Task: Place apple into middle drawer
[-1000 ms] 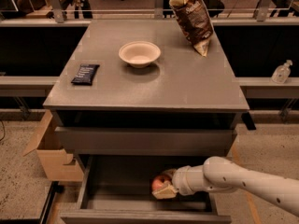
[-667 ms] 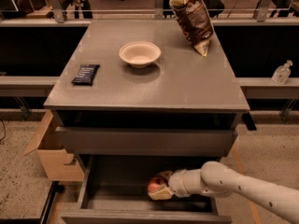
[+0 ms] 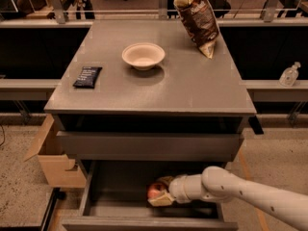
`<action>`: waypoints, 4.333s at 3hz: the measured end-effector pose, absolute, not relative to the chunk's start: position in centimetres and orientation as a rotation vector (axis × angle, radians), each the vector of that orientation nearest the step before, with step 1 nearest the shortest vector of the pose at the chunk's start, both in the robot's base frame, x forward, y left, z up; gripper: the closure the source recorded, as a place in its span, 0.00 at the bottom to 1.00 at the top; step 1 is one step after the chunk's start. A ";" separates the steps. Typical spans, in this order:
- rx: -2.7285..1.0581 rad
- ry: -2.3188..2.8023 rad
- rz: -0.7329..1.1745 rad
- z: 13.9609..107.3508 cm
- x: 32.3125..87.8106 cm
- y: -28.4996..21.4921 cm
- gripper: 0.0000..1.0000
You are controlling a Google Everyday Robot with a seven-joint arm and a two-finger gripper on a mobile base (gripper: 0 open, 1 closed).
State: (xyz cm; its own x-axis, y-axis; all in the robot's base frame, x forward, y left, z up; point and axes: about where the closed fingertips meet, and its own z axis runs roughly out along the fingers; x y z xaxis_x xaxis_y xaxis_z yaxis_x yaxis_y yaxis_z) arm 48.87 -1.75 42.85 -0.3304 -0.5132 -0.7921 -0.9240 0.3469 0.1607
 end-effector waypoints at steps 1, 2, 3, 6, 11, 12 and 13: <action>-1.300 1.925 0.817 42.9 49.2 0.4 1.00; -1.327 1.886 0.802 42.3 49.9 2.1 1.00; -1.332 1.880 0.782 40.8 50.7 2.9 1.00; -1.319 1.887 0.759 39.0 51.4 3.5 0.66; -1.256 1.879 0.788 39.1 51.9 2.8 0.00; -1.167 1.892 0.759 39.3 53.5 -0.1 0.00; -1.092 1.907 0.704 39.9 55.0 -3.4 0.00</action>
Offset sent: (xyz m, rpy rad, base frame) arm 0.0197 0.0546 -0.0100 0.0023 -0.1100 0.0764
